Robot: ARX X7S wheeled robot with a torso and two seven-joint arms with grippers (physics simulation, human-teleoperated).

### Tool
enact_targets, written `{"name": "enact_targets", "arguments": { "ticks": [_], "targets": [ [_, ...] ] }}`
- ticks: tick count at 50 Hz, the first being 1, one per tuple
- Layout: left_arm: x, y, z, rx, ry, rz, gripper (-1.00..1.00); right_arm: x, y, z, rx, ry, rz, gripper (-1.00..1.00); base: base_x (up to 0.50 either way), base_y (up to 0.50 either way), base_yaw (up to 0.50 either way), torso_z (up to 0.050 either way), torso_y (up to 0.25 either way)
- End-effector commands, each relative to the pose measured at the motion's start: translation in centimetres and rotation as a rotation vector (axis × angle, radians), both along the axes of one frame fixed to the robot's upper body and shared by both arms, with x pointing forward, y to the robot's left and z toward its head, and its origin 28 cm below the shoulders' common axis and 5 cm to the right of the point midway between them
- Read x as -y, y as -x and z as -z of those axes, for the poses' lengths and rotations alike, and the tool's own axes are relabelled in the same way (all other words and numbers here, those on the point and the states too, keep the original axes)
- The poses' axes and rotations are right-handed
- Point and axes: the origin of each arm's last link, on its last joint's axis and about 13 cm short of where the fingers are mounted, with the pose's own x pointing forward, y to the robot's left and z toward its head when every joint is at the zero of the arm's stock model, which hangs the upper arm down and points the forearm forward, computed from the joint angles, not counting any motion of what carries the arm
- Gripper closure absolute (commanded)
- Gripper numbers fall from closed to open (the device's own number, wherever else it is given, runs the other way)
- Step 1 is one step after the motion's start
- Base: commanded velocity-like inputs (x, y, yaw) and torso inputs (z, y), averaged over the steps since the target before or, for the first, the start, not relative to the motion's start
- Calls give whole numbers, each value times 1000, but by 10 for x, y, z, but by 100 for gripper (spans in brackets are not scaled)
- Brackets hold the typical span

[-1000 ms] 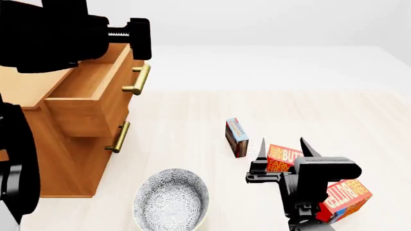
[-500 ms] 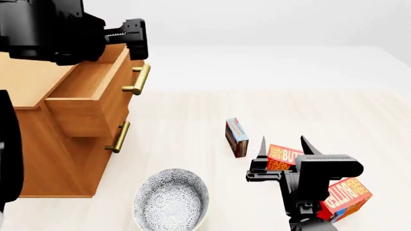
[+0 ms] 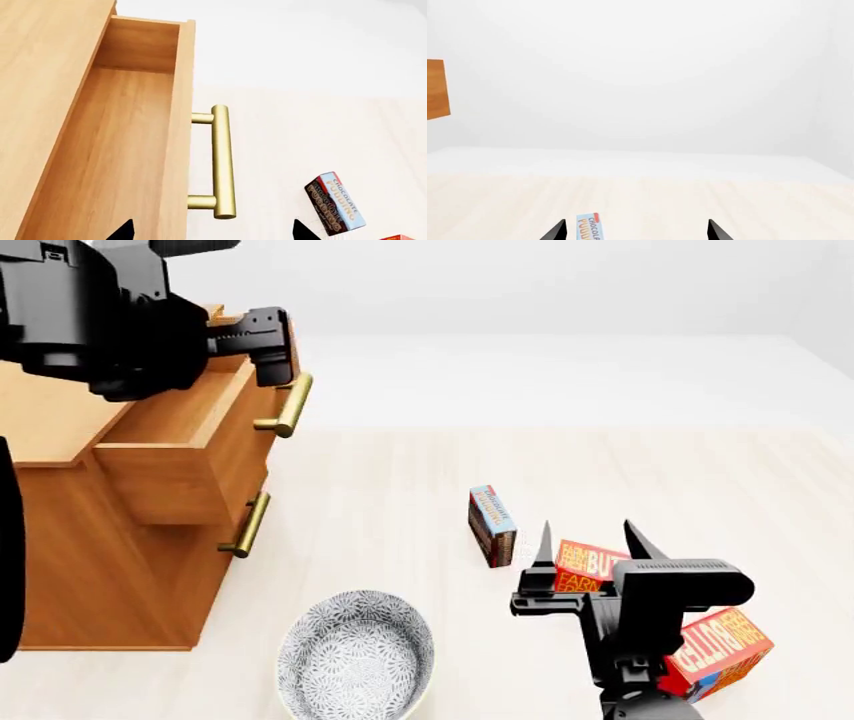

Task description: Put the chocolate pudding in the top drawer of the cabinet and close it.

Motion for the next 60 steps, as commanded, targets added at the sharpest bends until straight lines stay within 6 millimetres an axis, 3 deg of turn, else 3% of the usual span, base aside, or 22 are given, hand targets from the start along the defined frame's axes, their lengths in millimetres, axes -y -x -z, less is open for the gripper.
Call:
{"name": "enact_targets", "arguments": {
  "ticks": [1,30,60],
  "targets": [
    [-5,-3,9,-40,-12,-21,-100,0,0,-1,0,1,-1,-100,0,0,0,0,0],
    [-6,-1,32,-142,34,39,-100,0,1,0,-1,2,-1,-100,0,0,0,0,0],
    [2,3,24,-139,103,114,-100,0,1,-1,0,5,-3,-100,0,0,0,0,0]
  ]
}}
